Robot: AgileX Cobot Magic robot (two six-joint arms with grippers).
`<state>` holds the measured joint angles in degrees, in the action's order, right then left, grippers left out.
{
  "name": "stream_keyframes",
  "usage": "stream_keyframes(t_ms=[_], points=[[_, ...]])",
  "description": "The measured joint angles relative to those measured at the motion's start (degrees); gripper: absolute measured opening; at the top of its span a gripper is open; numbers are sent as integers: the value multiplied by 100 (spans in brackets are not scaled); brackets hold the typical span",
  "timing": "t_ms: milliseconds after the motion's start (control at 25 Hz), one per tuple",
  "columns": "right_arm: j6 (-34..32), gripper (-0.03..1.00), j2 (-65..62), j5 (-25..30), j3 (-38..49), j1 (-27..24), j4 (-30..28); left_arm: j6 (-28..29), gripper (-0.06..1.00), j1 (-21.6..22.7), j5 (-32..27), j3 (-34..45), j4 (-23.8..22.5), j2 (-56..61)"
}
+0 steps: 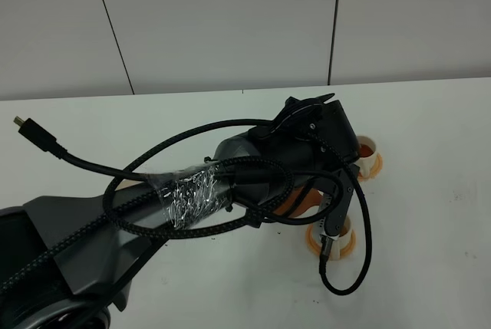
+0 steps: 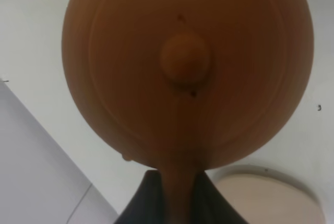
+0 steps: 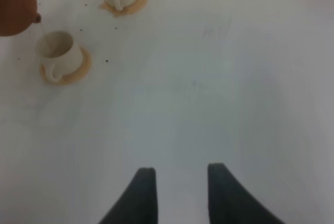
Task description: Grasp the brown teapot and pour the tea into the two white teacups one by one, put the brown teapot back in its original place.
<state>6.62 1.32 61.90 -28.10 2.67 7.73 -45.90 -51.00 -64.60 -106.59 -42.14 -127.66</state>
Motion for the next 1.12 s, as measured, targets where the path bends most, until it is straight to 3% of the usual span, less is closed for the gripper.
stream_keyframes(t_ms=[1120], points=[[0,24,0,0,0,0,0,-70,16,-95,60,0,-183,0]])
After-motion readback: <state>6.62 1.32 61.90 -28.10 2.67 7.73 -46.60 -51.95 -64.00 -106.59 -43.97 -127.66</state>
